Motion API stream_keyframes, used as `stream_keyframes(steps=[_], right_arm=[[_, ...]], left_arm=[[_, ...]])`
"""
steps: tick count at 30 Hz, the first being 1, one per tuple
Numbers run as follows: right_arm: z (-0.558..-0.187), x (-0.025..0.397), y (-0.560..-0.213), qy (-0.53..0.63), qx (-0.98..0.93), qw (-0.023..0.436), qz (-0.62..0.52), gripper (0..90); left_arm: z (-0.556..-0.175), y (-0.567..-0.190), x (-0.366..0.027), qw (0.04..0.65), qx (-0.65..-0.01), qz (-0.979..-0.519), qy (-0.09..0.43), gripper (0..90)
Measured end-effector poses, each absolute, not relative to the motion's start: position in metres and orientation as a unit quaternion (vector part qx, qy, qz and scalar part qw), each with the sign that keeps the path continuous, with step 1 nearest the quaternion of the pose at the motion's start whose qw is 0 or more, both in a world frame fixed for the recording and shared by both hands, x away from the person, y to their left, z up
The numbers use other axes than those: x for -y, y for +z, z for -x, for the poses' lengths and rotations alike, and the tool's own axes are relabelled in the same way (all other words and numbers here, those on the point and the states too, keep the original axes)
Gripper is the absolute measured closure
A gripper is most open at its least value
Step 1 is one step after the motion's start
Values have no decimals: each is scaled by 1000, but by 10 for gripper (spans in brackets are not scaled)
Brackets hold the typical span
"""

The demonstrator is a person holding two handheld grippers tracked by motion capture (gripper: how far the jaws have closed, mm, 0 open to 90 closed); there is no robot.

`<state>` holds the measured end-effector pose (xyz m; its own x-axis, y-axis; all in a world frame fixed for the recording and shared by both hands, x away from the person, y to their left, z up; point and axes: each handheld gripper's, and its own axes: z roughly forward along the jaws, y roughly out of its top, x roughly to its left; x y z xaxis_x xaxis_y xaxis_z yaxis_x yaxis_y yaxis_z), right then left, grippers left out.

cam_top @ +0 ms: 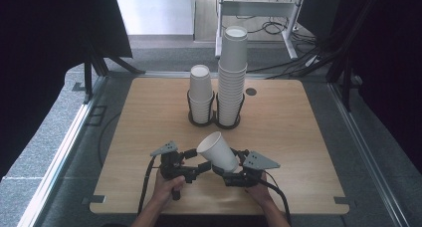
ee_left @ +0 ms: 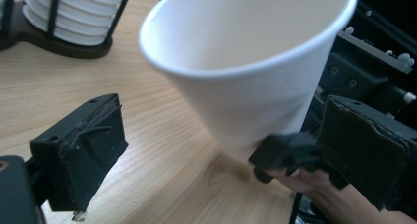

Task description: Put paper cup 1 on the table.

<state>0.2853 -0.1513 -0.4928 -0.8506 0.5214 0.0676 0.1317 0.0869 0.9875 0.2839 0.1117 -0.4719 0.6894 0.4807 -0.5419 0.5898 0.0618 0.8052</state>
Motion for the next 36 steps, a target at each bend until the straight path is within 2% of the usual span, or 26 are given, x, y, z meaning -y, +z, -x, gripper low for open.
stream_keyframes(steps=[7,12,15,24,27,36], right_arm=[[-277,132,-498,616,-745,163,-195,224],[-275,123,-502,606,-754,167,-190,224],[-276,124,-503,602,-758,167,-191,220],[-277,125,-503,596,-763,162,-192,198],[-279,125,-504,585,-770,158,-202,139],[-283,125,-507,545,-794,162,-217,105]], left_arm=[[-286,-472,-107,619,-396,-677,-44,36],[-287,-476,-107,626,-396,-670,-46,77],[-286,-476,-104,627,-392,-672,-36,110],[-283,-475,-103,623,-379,-684,-8,135],[-283,-472,-107,632,-379,-676,-7,135],[-281,-456,-128,631,-384,-671,58,136]])
